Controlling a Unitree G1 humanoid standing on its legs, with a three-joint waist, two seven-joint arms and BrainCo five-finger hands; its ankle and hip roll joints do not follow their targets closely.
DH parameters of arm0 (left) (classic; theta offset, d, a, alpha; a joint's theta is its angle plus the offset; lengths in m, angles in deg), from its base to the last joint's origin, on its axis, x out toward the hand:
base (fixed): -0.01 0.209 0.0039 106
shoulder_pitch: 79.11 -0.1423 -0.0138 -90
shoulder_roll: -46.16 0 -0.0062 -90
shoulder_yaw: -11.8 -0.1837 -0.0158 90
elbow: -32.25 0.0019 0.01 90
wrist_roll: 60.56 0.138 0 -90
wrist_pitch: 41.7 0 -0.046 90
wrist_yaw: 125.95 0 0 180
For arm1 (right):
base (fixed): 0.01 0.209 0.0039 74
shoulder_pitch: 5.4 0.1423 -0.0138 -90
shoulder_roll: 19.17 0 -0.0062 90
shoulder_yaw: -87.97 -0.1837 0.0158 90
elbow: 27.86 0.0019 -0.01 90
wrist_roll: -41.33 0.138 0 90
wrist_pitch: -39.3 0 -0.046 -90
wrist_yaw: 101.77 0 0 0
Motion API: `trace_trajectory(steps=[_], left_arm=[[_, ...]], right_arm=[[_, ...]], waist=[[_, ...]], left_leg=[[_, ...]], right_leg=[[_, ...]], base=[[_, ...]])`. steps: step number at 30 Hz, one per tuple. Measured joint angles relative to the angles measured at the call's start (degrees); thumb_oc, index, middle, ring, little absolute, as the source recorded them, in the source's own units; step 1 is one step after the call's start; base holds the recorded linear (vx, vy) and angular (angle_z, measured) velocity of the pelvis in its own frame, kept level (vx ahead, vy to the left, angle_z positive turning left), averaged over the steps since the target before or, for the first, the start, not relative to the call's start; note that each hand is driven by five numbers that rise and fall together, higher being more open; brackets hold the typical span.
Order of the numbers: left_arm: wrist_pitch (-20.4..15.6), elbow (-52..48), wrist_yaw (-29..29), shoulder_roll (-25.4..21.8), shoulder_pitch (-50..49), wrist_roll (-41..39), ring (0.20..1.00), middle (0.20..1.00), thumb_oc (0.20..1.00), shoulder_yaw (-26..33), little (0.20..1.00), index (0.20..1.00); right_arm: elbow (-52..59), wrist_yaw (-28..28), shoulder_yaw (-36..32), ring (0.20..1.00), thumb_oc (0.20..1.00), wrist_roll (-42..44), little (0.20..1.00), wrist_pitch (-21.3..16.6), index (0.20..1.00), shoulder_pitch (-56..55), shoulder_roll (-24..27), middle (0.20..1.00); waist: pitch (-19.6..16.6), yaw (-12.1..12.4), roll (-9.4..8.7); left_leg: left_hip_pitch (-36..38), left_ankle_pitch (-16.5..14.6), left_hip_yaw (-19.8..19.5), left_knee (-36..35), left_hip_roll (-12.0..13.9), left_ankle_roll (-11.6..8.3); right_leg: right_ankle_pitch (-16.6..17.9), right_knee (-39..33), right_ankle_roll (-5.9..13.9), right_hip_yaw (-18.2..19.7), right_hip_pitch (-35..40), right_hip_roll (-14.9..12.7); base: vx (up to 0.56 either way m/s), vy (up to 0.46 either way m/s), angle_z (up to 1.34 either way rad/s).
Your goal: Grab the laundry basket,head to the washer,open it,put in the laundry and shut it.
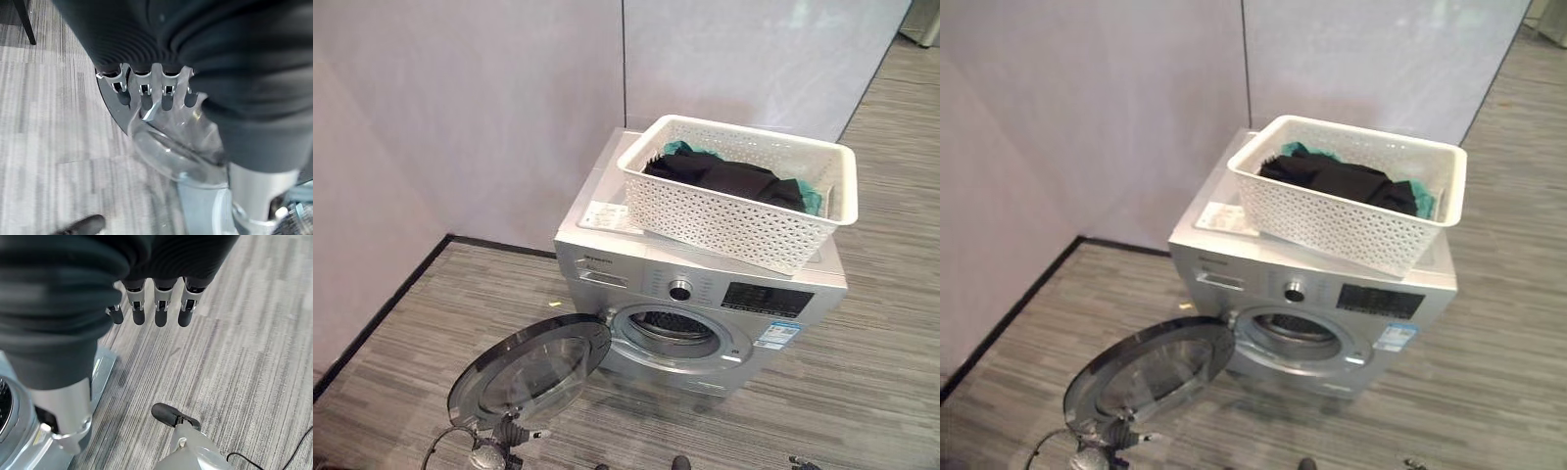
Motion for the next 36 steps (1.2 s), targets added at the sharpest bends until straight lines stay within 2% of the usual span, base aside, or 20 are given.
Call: trace_trajectory(steps=[3, 4, 8, 11, 13, 15, 16, 18, 19, 22, 24, 26, 28, 30, 31, 32, 33, 34, 36], left_arm=[[0.04, -2.11, 0.73, -0.13, -1.33, -0.06, 1.000, 1.000, 1.000, 0.02, 1.000, 1.000], [0.06, -4.37, 1.44, -0.23, -2.16, -0.07, 1.000, 1.000, 1.000, 0.05, 1.000, 1.000], [0.26, -6.05, 3.07, -0.54, -4.13, -0.15, 1.000, 1.000, 1.000, 0.59, 1.000, 1.000], [0.50, -0.48, 3.66, 0.09, -3.75, -0.13, 1.000, 1.000, 1.000, 0.65, 1.000, 1.000], [-0.06, 13.62, 3.70, 2.50, 0.01, -0.15, 1.000, 1.000, 1.000, 4.98, 1.000, 1.000], [1.79, 17.15, 3.85, 2.40, -0.66, -0.01, 1.000, 1.000, 1.000, 4.94, 1.000, 1.000], [1.99, 19.31, 3.42, 2.42, -1.67, 0.64, 1.000, 1.000, 1.000, 6.63, 1.000, 1.000], [2.17, 19.12, 2.00, 2.28, -2.59, 2.69, 1.000, 1.000, 1.000, 6.57, 1.000, 1.000], [2.11, 18.20, 1.67, 1.98, -3.38, 3.46, 1.000, 1.000, 1.000, 6.72, 1.000, 1.000], [1.91, 16.65, 1.69, 2.03, -3.43, 3.37, 1.000, 1.000, 1.000, 9.08, 1.000, 1.000], [1.71, 15.00, 1.66, 2.09, -2.95, 3.26, 1.000, 1.000, 1.000, 9.18, 1.000, 1.000], [1.76, 14.83, 1.71, 2.12, -2.43, 3.27, 1.000, 1.000, 1.000, 8.53, 1.000, 1.000], [1.79, 14.79, 1.68, 2.15, -2.21, 3.24, 1.000, 1.000, 1.000, 8.20, 1.000, 1.000], [1.83, 14.91, 1.68, 2.20, -2.79, 3.11, 1.000, 1.000, 1.000, 7.49, 1.000, 1.000], [1.79, 15.11, 1.60, 2.01, -2.70, 2.77, 1.000, 1.000, 1.000, 6.59, 1.000, 1.000], [1.69, 15.07, 1.57, 2.03, -3.16, 2.68, 1.000, 1.000, 1.000, 6.57, 1.000, 1.000], [1.69, 15.07, 1.53, 1.99, -3.67, 2.46, 1.000, 1.000, 1.000, 6.00, 1.000, 1.000], [1.51, 15.45, 1.47, 1.91, -3.68, 2.23, 1.000, 1.000, 1.000, 4.58, 1.000, 1.000], [0.84, 16.67, 1.14, 0.86, -3.05, 1.56, 1.000, 1.000, 1.000, 4.38, 1.000, 1.000]], right_arm=[[0.09, 0.04, 0.00, 1.000, 1.000, 0.00, 1.000, 0.02, 1.000, 0.37, 0.45, 1.000], [0.45, 0.21, -0.05, 1.000, 1.000, 0.08, 1.000, 0.03, 1.000, -0.45, 1.11, 1.000], [2.55, 1.64, -2.17, 1.000, 1.000, 2.56, 1.000, -0.01, 1.000, -1.02, 2.65, 1.000], [3.02, 3.35, -3.42, 1.000, 1.000, 5.82, 1.000, -0.11, 1.000, -1.47, 4.70, 1.000], [2.43, 4.82, -6.70, 1.000, 1.000, 6.21, 1.000, -0.10, 1.000, -1.88, 7.09, 1.000], [2.56, 5.03, -9.82, 1.000, 1.000, 7.05, 1.000, -0.01, 1.000, -2.64, 11.16, 1.000], [8.25, 4.92, -20.03, 1.000, 1.000, 8.45, 1.000, 1.40, 1.000, -5.67, 17.56, 1.000], [19.21, 2.95, -28.85, 1.000, 1.000, 10.03, 1.000, 0.98, 1.000, -9.93, 25.81, 1.000], [28.73, 0.57, -34.44, 1.000, 1.000, 9.86, 1.000, 0.76, 1.000, -12.79, 32.26, 1.000], [42.73, -2.52, -40.62, 1.000, 1.000, 7.41, 1.000, -0.10, 1.000, -13.15, 33.87, 1.000], [51.86, -3.68, -42.91, 1.000, 1.000, 4.53, 1.000, -1.39, 1.000, -13.11, 34.49, 1.000], [53.33, -4.00, -42.28, 1.000, 1.000, 2.70, 1.000, -2.06, 1.000, -10.68, 36.18, 1.000], [54.57, -3.84, -41.21, 1.000, 1.000, 0.79, 1.000, -2.08, 1.000, -9.12, 39.16, 1.000], [57.35, -3.45, -39.26, 1.000, 1.000, 1.18, 1.000, -2.65, 1.000, -5.04, 41.83, 1.000], [58.47, -3.36, -37.15, 1.000, 1.000, 3.59, 1.000, -5.63, 1.000, -1.17, 42.85, 1.000], [58.53, -2.92, -35.66, 1.000, 1.000, 4.04, 1.000, -6.17, 1.000, 0.46, 43.26, 1.000], [58.65, -1.79, -30.89, 1.000, 1.000, 5.27, 1.000, -6.07, 1.000, 4.81, 44.47, 1.000], [58.87, 1.36, -20.94, 1.000, 1.000, 6.57, 1.000, -6.81, 1.000, 11.45, 48.84, 1.000], [55.82, 4.59, -4.89, 1.000, 1.000, 8.13, 1.000, -6.49, 1.000, 24.19, 51.30, 1.000]], waist=[[0.06, 0.73, 0.94], [0.19, 0.72, 1.46], [0.27, 0.96, 1.84], [0.41, 0.47, 1.31], [0.29, -0.73, 1.08], [0.38, -2.48, 0.01], [0.03, -3.67, -0.78], [-0.05, -4.56, -1.47], [-0.68, -5.42, -2.48], [-1.27, -6.77, -4.68], [-1.84, -6.71, -6.44], [-2.41, -6.30, -7.53], [-3.11, -4.88, -8.31], [-3.15, -4.60, -8.20], [-3.25, -3.76, -8.58], [-3.10, -3.06, -9.34], [-3.17, -2.53, -9.60], [-3.00, -0.84, -10.73], [-2.37, 0.58, -12.59]], left_leg=[[-0.86, 0.06, -0.87, 0.20, 0.11, -0.07], [-1.75, 0.19, -2.34, 1.16, 0.00, -0.19], [-2.13, 0.40, -3.06, 1.48, 0.12, -0.69], [-2.62, 0.20, -3.19, 1.75, 0.19, -0.93], [-2.71, 0.02, -3.15, 1.65, 0.18, -1.19], [-2.66, -0.27, -2.92, 1.63, 0.21, -1.30], [-1.91, -0.18, -1.79, 0.71, 0.29, -1.27], [-0.77, -0.07, -0.22, -0.48, 0.47, -1.11], [-0.43, -0.07, 0.45, -0.94, 0.57, -1.08], [0.38, -0.25, 1.41, -1.24, 0.88, -1.08], [0.48, -0.38, 1.35, -1.27, 0.93, -1.01], [0.31, -0.39, 1.30, -1.10, 0.79, -0.99], [0.25, -0.58, 1.26, -1.21, 0.60, -1.13], [0.17, -0.63, 1.23, -1.26, 0.42, -1.10], [0.03, -0.62, 1.30, -1.04, 0.38, -1.10], [-0.20, -0.61, 1.20, -1.08, 0.34, -1.12], [-0.29, -0.60, 1.19, -1.10, 0.35, -1.13], [-0.88, -0.25, 0.25, -0.86, 0.27, -1.20], [-1.12, -0.21, -0.04, -0.38, 0.15, -1.28]], right_leg=[[-0.02, 0.01, -0.01, -0.99, -0.16, 0.12], [-0.27, 0.01, 0.04, -2.40, -0.08, 0.04], [-0.58, 0.01, 0.09, -2.87, -0.06, 0.21], [-0.85, 0.02, -0.18, -2.90, -0.37, 0.31], [-0.91, 0.02, -0.20, -2.81, -0.43, 0.29], [-0.91, 0.03, -0.02, -2.69, -0.47, 0.30], [-0.87, 0.03, 0.14, -1.95, -0.96, 0.30], [-0.79, 0.01, 0.27, -0.68, -0.93, 0.39], [-0.73, 0.03, 0.33, 0.36, -1.08, 0.56], [-0.73, 0.01, 0.33, 1.09, -0.67, 0.87], [-0.76, 0.01, 0.31, 1.18, -0.50, 0.91], [-0.75, 0.04, 0.32, 1.10, -0.63, 0.81], [-0.78, 0.03, 0.39, 0.95, -0.64, 0.62], [-0.72, 0.02, 0.54, 0.99, -0.76, 0.43], [-0.67, 0.02, 0.63, 1.19, -1.06, 0.42], [-0.67, 0.03, 0.63, 0.87, -1.09, 0.36], [-0.63, 0.03, 0.68, 0.73, -1.16, 0.38], [-0.64, 0.08, 0.70, 0.11, -1.34, 0.34], [-0.62, 0.27, 0.70, -0.05, -1.28, 0.50]], base=[[-0.01, -0.035, 0.23], [0.00, -0.024, 0.36], [0.00, -0.013, 0.13], [0.00, -0.017, 0.03], [0.02, -0.008, -0.02], [0.07, -0.016, -0.13], [0.06, 0.006, -0.33], [0.04, 0.028, -0.44], [0.04, 0.042, -0.31], [0.03, 0.028, -0.21], [0.01, 0.010, -0.02], [-0.01, 0.022, 0.06], [0.02, 0.004, 0.02], [0.00, 0.000, 0.00], [0.00, 0.000, 0.00], [0.00, 0.000, 0.00], [-0.03, -0.012, 0.18], [-0.03, -0.013, 0.14], [-0.02, -0.014, 0.13]])
